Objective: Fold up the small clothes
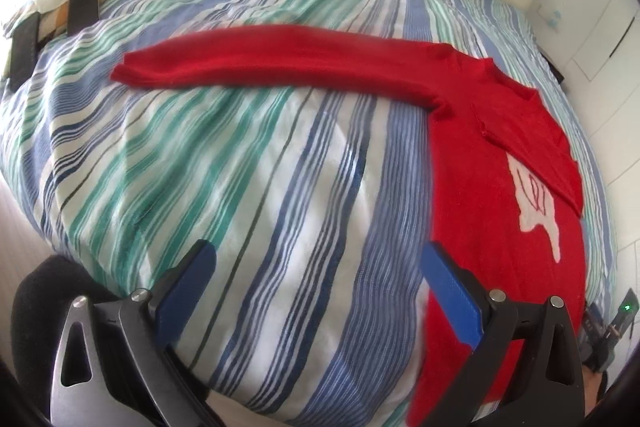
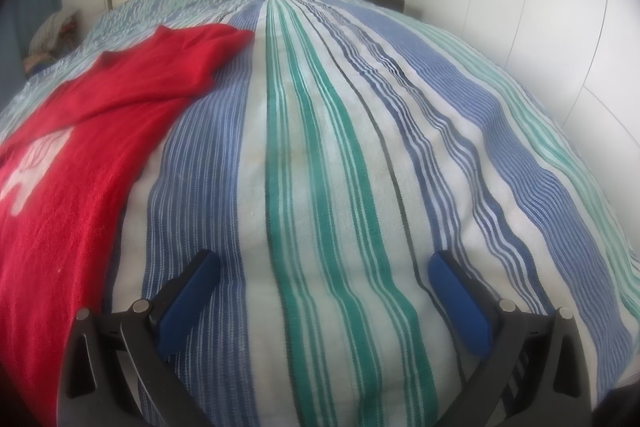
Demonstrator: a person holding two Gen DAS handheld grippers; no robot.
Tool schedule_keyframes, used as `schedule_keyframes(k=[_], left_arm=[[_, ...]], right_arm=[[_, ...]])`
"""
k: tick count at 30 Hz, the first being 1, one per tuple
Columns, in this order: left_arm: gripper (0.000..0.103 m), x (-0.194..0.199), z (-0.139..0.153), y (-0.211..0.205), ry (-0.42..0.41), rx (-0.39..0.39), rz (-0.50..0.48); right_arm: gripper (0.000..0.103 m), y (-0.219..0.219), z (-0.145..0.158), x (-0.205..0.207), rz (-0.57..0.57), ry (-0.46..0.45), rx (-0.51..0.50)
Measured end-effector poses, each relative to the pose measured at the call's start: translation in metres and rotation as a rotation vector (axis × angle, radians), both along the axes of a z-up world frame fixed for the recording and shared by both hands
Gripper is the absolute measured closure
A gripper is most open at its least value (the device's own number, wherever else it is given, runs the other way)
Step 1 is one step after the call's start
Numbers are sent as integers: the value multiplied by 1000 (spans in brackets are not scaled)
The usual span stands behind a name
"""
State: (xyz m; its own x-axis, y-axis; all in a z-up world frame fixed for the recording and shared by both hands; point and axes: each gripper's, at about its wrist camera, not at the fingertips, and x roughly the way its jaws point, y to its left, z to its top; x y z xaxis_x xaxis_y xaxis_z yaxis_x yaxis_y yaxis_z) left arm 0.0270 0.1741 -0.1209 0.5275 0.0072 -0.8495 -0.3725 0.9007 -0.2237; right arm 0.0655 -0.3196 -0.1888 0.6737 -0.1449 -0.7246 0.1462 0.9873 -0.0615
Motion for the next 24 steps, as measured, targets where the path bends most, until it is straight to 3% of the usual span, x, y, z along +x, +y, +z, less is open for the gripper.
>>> schedule_keyframes(k=[4, 8, 11, 15, 17, 20, 22, 23, 24], left_arm=[[1, 8, 11, 49, -12, -96, 21], [1, 20, 15, 122, -15, -182, 128], [1, 33, 15, 178, 0, -137, 212], [2, 58, -4, 232, 91, -70, 295], [3, 70, -20, 242, 140, -89, 299], [16, 86, -36, 237, 195, -104, 236], [16, 95, -43, 229, 238, -64, 200], [26, 97, -46, 226, 256, -37, 200], [57, 98, -45, 224, 261, -21, 201]], right_arm=[[0, 0, 0, 1, 0, -1, -1], [0, 0, 0, 1, 0, -1, -2], [0, 0, 0, 1, 0, -2, -1], [0, 0, 0, 1, -1, -3, -2], [0, 0, 0, 1, -1, -3, -2], [0, 0, 0, 1, -1, -3, -2], [0, 0, 0, 1, -1, -3, -2], [0, 0, 0, 1, -1, -3, -2], [0, 0, 0, 1, -1, -3, -2]])
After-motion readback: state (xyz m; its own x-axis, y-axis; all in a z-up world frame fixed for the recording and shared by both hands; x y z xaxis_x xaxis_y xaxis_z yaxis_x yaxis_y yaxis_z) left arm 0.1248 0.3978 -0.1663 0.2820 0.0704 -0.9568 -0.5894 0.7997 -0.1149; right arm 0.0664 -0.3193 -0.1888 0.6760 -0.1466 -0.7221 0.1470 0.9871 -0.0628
